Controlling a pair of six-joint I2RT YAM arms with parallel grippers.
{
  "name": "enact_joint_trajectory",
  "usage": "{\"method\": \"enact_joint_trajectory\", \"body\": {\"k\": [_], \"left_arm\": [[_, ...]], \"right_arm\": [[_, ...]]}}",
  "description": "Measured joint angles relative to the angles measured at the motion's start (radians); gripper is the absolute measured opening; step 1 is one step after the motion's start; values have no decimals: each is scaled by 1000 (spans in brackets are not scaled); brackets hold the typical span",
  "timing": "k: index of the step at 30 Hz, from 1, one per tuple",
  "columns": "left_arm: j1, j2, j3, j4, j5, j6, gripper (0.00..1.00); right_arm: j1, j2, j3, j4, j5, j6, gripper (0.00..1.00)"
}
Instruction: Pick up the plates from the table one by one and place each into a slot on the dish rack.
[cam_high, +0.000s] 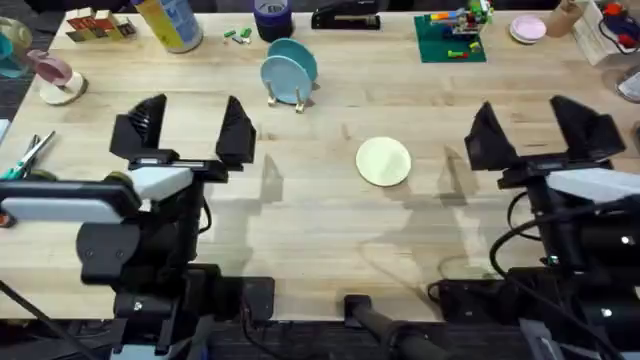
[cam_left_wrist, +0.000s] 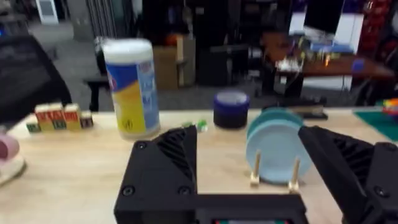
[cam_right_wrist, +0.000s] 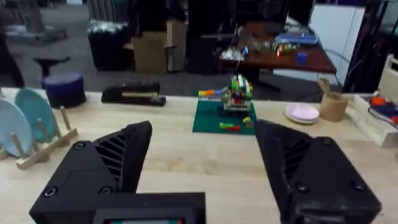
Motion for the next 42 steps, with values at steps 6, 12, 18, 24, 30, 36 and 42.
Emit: {"method": "enact_joint_trajectory", "body": {"k": [6, 12, 18, 24, 30, 36, 42], "left_arm": [[0, 0, 0, 82, 0, 0, 994], [0, 0, 6, 81, 0, 0, 994], [0, 0, 76, 56, 0, 0, 993], [0, 38, 209, -111, -2, 0, 993], [0, 187, 383, -263, -4, -1, 993], [0, 390, 590, -434, -3, -37, 993], [0, 590, 793, -627, 32, -85, 993]], "right_arm": [[0, 0, 6, 23, 0, 0, 995], [0, 0, 75, 13, 0, 0, 993], [0, 45, 212, -135, 0, 0, 994], [0, 188, 402, -262, 0, 0, 993], [0, 361, 607, -438, -7, 0, 994], [0, 527, 787, -652, -11, 0, 994], [0, 666, 941, -868, -11, 0, 995]]}}
